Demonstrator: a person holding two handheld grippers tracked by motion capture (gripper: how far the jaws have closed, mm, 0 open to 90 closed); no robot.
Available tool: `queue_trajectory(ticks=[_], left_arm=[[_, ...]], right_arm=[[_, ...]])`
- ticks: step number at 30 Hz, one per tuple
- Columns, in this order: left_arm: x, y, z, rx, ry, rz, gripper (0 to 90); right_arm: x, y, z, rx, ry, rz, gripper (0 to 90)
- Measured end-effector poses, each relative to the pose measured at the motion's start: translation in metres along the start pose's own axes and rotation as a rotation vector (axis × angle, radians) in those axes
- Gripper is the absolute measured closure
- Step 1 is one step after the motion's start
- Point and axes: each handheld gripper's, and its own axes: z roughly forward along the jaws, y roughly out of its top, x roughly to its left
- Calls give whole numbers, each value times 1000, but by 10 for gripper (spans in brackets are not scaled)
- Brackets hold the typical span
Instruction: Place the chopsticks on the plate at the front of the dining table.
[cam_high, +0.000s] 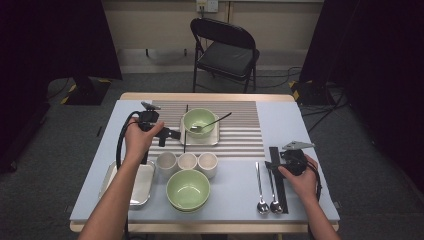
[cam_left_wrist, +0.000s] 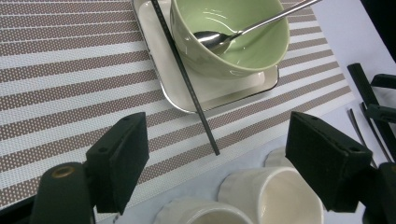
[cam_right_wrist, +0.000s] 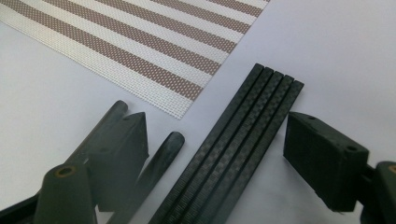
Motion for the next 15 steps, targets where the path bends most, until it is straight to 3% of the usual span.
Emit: queue_trajectory(ticks=[5, 15], left_arm=[[-1, -1, 1, 5, 3, 5, 212], [-6, -3, -1, 4, 10, 11, 214]], right_arm=[[-2, 0, -2, 20, 3, 14, 199], [-11, -3, -10, 8, -4, 40, 197]])
